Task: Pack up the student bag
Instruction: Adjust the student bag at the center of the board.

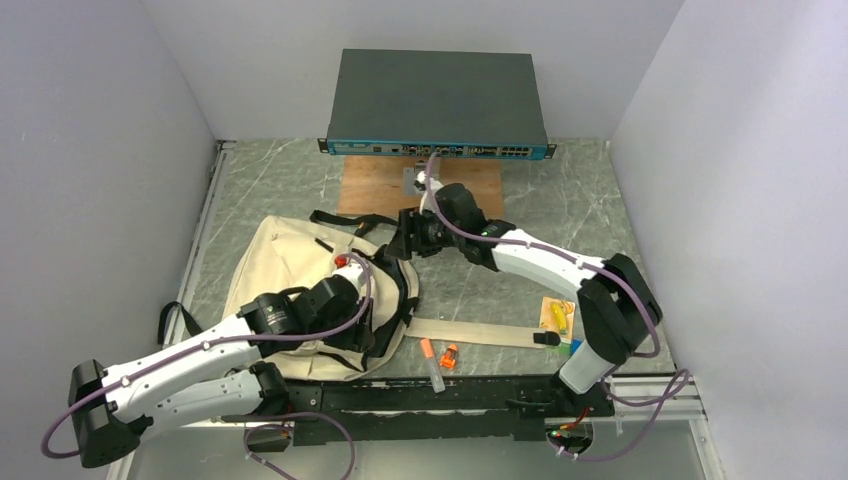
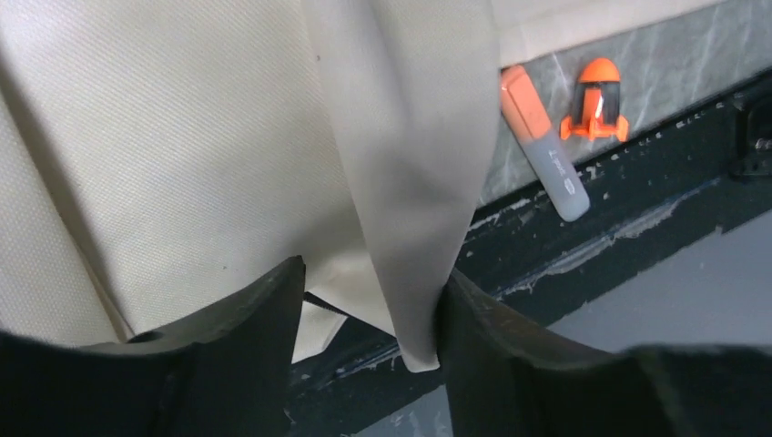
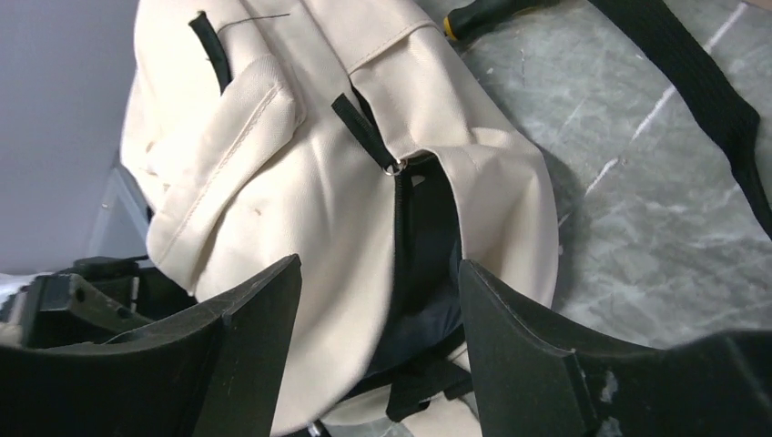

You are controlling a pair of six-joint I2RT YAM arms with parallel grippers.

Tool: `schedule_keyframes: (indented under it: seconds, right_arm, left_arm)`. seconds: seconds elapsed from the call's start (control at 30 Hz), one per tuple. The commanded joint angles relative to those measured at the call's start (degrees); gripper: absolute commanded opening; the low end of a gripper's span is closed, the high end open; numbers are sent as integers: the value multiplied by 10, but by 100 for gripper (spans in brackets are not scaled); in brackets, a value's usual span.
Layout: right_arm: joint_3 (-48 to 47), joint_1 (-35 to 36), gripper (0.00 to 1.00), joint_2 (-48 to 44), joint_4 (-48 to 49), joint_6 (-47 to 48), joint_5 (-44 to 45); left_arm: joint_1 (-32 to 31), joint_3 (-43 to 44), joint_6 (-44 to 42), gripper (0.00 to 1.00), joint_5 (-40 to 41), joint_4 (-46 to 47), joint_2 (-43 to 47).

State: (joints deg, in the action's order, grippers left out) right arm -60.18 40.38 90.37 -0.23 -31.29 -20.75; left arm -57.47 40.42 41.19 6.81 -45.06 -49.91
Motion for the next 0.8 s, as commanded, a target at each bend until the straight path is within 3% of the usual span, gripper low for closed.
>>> schedule_keyframes:
  seconds: [0.0, 0.1, 0.23, 0.4, 0.63, 0.77]
  right_arm:
    - [-80, 39, 68, 32, -48, 89, 51]
    - [-96, 49, 68, 44, -50, 103, 68]
    - [-110, 52, 61, 56, -55, 101, 62]
    - [-96, 59, 61, 35, -50, 81, 56]
    - [-17, 133, 68, -59, -19, 45, 73]
    - [46, 136, 74, -81, 34, -13, 128]
  left_arm:
    - [-3, 22, 12, 70, -26, -30, 32]
    - [-1, 61, -2, 82, 11, -70, 52]
    - [28, 140, -16, 87, 64, -145, 58]
    - [77, 210, -45, 96, 90, -183, 44]
    - [138, 178, 12, 100, 157, -219, 38]
    - [191, 147, -13, 100, 120, -166, 32]
